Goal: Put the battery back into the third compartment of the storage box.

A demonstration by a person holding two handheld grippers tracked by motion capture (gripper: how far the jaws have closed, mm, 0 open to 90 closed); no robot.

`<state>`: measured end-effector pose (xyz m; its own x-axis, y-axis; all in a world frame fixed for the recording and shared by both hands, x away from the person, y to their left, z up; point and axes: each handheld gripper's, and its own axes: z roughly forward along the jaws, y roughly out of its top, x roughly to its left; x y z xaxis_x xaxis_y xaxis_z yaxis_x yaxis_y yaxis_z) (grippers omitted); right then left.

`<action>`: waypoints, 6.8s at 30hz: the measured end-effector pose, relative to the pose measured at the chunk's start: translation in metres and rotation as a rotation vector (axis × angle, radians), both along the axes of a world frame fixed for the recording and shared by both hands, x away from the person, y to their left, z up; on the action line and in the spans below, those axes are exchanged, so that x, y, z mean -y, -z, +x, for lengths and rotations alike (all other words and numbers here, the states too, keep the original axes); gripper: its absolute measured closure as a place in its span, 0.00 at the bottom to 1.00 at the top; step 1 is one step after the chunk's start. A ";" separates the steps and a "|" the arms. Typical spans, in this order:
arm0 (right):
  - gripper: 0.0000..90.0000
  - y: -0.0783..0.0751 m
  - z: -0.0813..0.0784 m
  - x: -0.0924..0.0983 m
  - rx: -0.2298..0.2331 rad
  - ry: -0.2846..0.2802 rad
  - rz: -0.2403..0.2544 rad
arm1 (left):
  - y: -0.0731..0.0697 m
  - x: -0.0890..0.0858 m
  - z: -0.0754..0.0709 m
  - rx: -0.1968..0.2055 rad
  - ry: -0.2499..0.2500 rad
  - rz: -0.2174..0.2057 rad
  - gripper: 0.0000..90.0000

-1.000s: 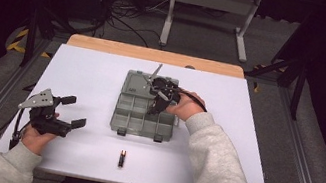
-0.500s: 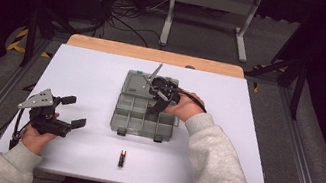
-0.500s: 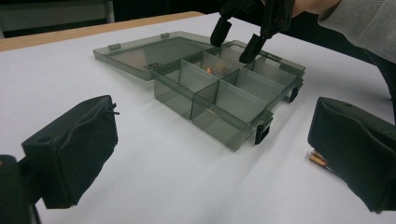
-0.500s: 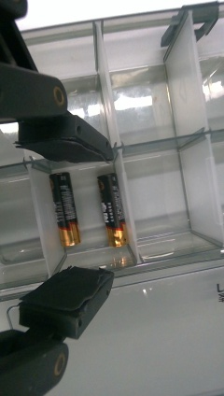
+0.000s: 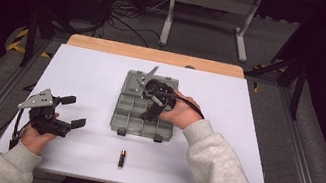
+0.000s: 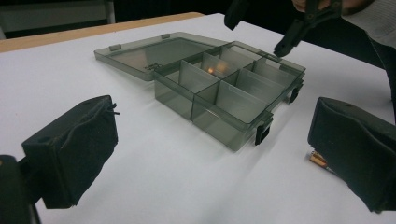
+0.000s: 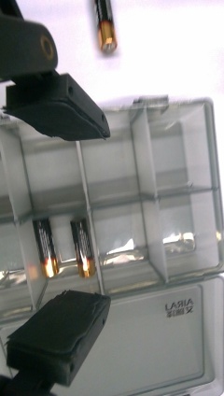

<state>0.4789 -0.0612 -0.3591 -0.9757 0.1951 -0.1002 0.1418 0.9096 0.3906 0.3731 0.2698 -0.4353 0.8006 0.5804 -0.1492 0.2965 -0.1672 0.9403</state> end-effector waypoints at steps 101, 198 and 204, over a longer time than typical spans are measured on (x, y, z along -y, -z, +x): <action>0.40 0.075 -0.122 -0.048 -0.114 -0.155 -0.051 | 0.000 0.002 0.000 -0.003 0.007 0.007 0.02; 0.46 -0.033 0.017 0.015 0.013 -0.028 0.058 | 0.001 0.002 0.000 0.003 0.002 0.011 0.02; 0.46 -0.030 0.025 0.019 0.010 -0.013 0.063 | 0.001 0.001 0.001 0.004 0.003 0.016 0.02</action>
<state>0.5043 -0.0803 -0.3292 -0.9770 0.1890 -0.0983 0.1261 0.8850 0.4482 0.3737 0.2685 -0.4360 0.8030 0.5799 -0.1372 0.2923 -0.1828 0.9387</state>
